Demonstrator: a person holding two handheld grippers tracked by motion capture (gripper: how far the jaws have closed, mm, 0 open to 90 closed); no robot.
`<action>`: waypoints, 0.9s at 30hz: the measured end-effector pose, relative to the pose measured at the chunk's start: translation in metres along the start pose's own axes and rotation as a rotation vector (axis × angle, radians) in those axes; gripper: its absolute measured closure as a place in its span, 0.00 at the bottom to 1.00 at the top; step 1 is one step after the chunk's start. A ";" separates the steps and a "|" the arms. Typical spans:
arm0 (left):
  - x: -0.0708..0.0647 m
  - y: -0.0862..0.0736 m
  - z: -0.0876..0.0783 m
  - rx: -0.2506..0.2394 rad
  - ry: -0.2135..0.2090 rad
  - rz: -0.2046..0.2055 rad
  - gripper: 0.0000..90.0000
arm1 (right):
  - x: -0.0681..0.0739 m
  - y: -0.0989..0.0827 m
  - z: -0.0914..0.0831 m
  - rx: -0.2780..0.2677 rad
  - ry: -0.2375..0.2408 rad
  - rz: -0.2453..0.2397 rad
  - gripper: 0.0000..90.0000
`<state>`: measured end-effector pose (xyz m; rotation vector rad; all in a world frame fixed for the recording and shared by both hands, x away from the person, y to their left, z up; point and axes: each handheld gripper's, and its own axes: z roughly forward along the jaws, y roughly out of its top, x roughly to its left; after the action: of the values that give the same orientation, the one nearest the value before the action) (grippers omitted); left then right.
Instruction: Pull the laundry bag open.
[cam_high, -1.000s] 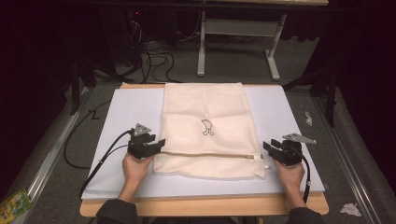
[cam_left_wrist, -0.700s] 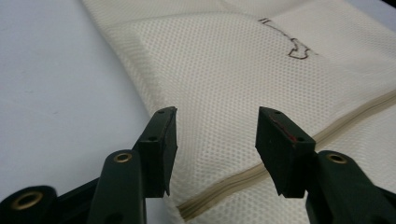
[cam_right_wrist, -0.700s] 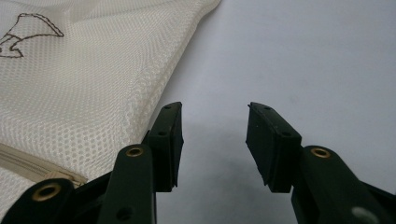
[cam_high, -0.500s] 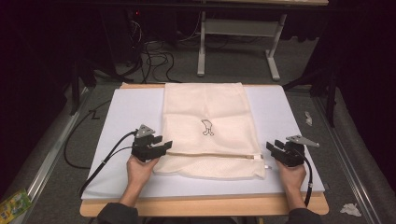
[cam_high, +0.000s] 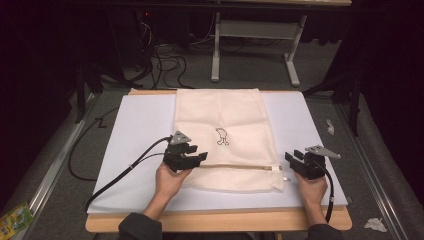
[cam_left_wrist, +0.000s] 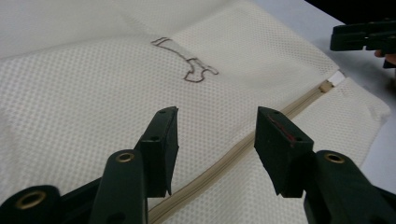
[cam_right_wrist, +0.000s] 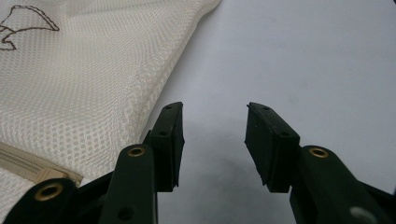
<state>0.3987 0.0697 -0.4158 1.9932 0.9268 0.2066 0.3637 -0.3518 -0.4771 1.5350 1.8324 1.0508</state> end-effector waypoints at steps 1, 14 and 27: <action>0.000 0.000 0.000 0.000 0.000 0.000 0.55 | 0.000 0.000 0.000 0.002 0.000 0.004 0.64; -0.034 0.022 0.030 0.048 -0.099 0.020 0.56 | 0.001 0.000 0.000 0.004 -0.006 0.001 0.64; -0.067 0.029 0.068 0.111 -0.178 0.022 0.59 | 0.002 0.000 0.001 0.011 -0.013 -0.004 0.64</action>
<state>0.3985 -0.0298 -0.4187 2.0863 0.8183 -0.0110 0.3639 -0.3499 -0.4773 1.5406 1.8339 1.0283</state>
